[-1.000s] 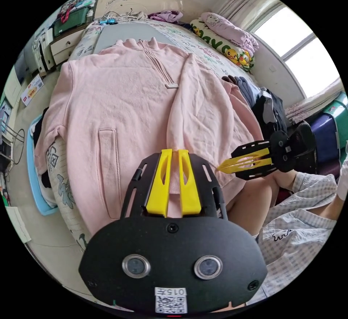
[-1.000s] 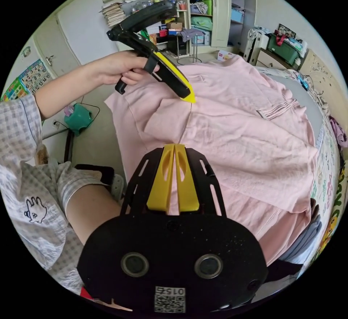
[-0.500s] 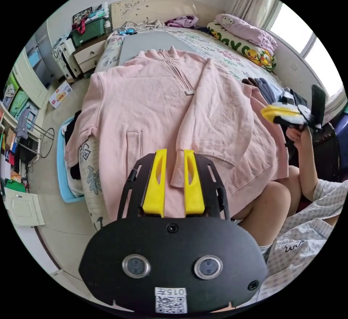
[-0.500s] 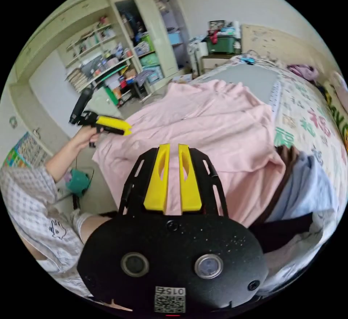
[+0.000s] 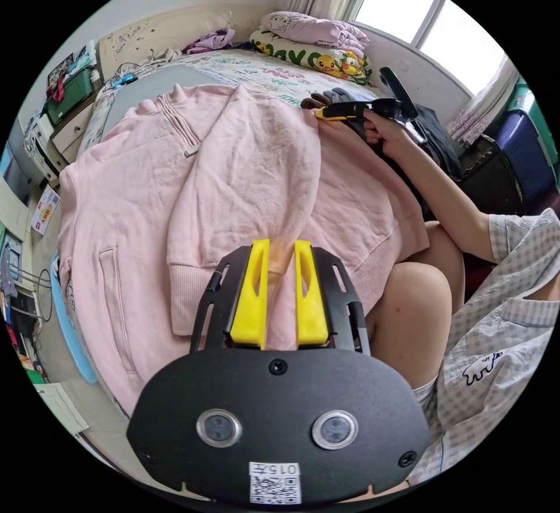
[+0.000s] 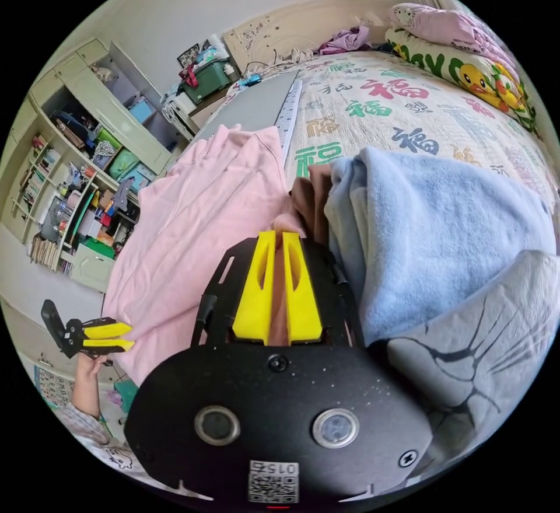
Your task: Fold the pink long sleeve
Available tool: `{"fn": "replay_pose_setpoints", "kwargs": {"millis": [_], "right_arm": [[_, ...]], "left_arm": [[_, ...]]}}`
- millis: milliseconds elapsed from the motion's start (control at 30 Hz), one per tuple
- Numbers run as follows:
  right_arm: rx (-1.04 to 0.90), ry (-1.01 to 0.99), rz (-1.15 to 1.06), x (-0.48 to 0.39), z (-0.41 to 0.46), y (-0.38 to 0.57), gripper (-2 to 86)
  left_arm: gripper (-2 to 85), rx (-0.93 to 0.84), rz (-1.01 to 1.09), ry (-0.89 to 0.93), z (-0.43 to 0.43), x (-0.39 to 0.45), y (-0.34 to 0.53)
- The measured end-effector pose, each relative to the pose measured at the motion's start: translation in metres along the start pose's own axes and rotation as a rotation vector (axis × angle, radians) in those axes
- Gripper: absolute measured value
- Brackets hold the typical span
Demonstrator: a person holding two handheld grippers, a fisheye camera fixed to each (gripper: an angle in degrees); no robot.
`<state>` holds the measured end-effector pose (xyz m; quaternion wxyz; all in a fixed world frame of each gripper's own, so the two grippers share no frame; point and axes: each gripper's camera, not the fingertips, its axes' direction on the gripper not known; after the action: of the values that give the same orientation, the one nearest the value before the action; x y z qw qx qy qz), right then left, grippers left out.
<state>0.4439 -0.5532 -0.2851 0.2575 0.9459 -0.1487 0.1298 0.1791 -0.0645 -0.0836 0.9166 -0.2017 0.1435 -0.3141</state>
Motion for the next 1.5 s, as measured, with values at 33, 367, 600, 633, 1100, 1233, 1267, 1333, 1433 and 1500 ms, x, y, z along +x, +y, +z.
{"fn": "replay_pose_setpoints", "kwargs": {"millis": [33,367,600,633,1100,1233,1267,1333,1433,1500], "right_arm": [[-0.004,-0.009,0.001,0.000,0.004,-0.003,3.3],[-0.018,-0.028,-0.019,0.007,0.048,-0.013,8.3],[-0.009,0.169,-0.151,0.000,0.127,0.001,8.3],[-0.007,0.180,-0.157,0.001,0.133,0.004,8.2],[0.023,0.251,-0.163,0.139,0.200,0.066,0.7],[-0.011,0.373,-0.234,0.174,0.240,0.097,1.0],[-0.015,0.401,-0.253,0.184,0.249,0.107,1.2],[-0.017,0.418,-0.266,0.205,0.257,0.122,1.7],[0.018,0.349,-0.250,0.252,0.251,0.150,3.2],[0.110,0.259,-0.242,0.283,0.226,0.174,3.8]], "left_arm": [[6.9,-0.006,-0.008,0.007,0.000,0.001,0.003],[7.4,0.007,0.037,-0.110,-0.029,0.032,0.019],[7.5,0.020,0.009,-0.091,-0.048,0.030,0.030],[7.5,0.027,0.010,-0.101,-0.054,0.032,0.031],[5.6,-0.044,0.057,-0.151,-0.111,0.018,0.028],[5.4,-0.071,0.064,-0.166,-0.137,0.007,0.023],[5.4,-0.071,0.058,-0.159,-0.141,0.004,0.023],[5.3,-0.070,0.035,-0.129,-0.161,-0.011,0.024],[5.5,-0.064,0.003,-0.105,-0.189,-0.029,0.031],[5.7,-0.050,-0.002,-0.112,-0.209,-0.038,0.038]]}}
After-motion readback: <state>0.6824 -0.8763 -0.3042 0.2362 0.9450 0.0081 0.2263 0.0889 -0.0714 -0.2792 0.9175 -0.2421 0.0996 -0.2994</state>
